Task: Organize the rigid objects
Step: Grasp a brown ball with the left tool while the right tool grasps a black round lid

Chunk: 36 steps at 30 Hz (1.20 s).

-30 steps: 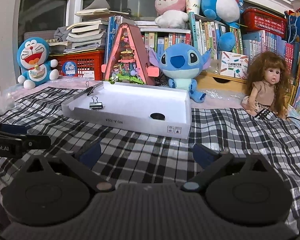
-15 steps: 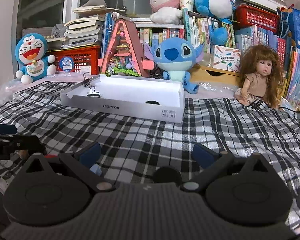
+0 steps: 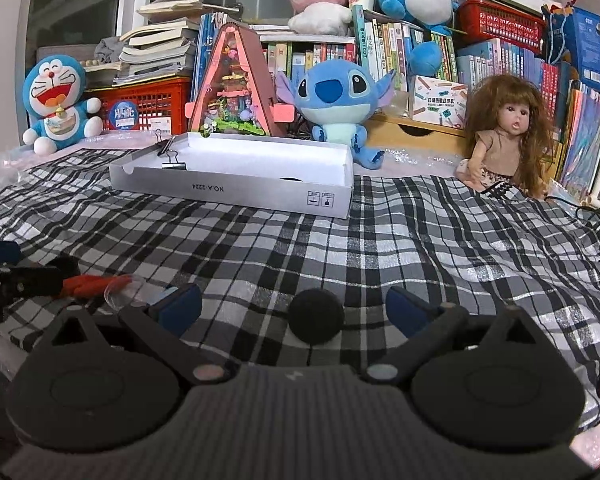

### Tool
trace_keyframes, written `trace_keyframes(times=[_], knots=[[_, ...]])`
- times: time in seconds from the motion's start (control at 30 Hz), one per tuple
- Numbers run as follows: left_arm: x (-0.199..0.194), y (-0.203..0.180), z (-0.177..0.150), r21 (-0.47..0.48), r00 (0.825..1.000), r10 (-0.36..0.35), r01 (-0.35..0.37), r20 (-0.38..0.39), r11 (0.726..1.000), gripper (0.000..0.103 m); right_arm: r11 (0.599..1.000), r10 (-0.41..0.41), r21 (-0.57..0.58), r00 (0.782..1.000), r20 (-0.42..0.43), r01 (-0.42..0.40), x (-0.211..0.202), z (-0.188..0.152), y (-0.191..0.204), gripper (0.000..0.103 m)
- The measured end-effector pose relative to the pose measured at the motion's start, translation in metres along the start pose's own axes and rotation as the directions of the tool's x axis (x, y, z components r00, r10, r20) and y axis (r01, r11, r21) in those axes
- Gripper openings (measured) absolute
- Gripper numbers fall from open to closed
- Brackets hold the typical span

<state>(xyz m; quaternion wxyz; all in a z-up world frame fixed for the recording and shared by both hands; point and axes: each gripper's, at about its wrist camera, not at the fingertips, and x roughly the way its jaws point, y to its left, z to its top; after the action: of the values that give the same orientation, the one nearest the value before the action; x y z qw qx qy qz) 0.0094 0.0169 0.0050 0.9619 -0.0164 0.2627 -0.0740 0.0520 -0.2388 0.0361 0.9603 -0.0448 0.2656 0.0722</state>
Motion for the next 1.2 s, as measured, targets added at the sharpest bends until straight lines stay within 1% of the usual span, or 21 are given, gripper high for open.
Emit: trace_keyframes(times=[0.1,0.17,0.3,0.4,0.5,0.53,0.6,0.63,0.7,0.73,0.77,0.83,1.03,1.2], knots=[[-0.002,0.003,0.0,-0.001,1.0,0.0,0.0,0.007,1.0,0.074,1.0,-0.013,-0.008,1.0,0.003,0.013,0.0,-0.001,0.0,0.101],[-0.003,0.003,0.0,0.001,1.0,-0.003,0.003,0.006,1.0,0.066,1.0,-0.015,-0.006,1.0,0.0,0.015,0.0,-0.002,-0.001,0.099],[-0.006,0.004,-0.004,0.018,1.0,-0.006,0.006,0.009,1.0,0.058,1.0,-0.011,-0.003,1.0,-0.008,0.011,0.001,-0.002,-0.002,0.095],[-0.009,0.005,-0.008,0.031,1.0,-0.01,0.01,0.007,0.999,0.049,1.0,-0.005,-0.01,1.0,-0.012,0.005,0.0,-0.004,-0.001,0.09],[-0.008,0.005,-0.012,0.029,1.0,-0.014,0.014,-0.006,0.999,0.035,1.0,-0.001,-0.017,1.0,-0.013,0.001,0.001,-0.004,0.0,0.085],[-0.007,0.006,-0.012,0.023,1.0,-0.021,0.022,-0.014,1.0,0.028,1.0,0.0,-0.019,1.0,-0.014,0.0,0.001,-0.004,0.001,0.083],[-0.006,0.005,-0.013,0.021,1.0,-0.026,0.027,-0.014,0.999,0.024,1.0,0.001,-0.02,1.0,-0.016,-0.002,0.002,-0.004,0.001,0.08],[-0.006,0.005,-0.013,0.023,1.0,-0.026,0.026,-0.011,0.999,0.019,1.0,0.0,-0.02,1.0,-0.015,0.0,0.002,-0.004,0.001,0.076],[-0.006,0.003,-0.013,0.03,1.0,-0.029,0.029,-0.009,0.999,0.019,1.0,-0.01,-0.01,1.0,-0.013,0.01,0.004,-0.005,0.0,0.062],[-0.007,0.002,-0.013,0.034,1.0,-0.028,0.029,-0.006,0.999,0.019,1.0,-0.019,-0.001,1.0,-0.022,0.019,0.006,-0.005,0.0,0.047],[-0.007,0.002,-0.013,0.037,1.0,-0.029,0.029,-0.003,0.999,0.019,1.0,-0.027,0.009,0.999,-0.036,0.028,0.008,-0.004,-0.002,0.037],[-0.007,0.0,-0.011,0.042,0.999,-0.036,0.036,0.001,0.998,0.019,0.999,-0.024,0.029,0.999,-0.048,0.025,0.01,-0.005,-0.004,0.037],[-0.008,0.001,-0.003,0.041,0.999,-0.035,0.034,0.013,0.999,0.019,1.0,-0.026,0.006,0.999,-0.02,0.026,0.004,-0.002,-0.003,0.037],[-0.005,0.002,0.005,0.039,1.0,-0.022,0.021,0.015,0.999,0.019,1.0,-0.018,0.019,1.0,-0.016,0.019,0.005,0.004,-0.003,0.037]])
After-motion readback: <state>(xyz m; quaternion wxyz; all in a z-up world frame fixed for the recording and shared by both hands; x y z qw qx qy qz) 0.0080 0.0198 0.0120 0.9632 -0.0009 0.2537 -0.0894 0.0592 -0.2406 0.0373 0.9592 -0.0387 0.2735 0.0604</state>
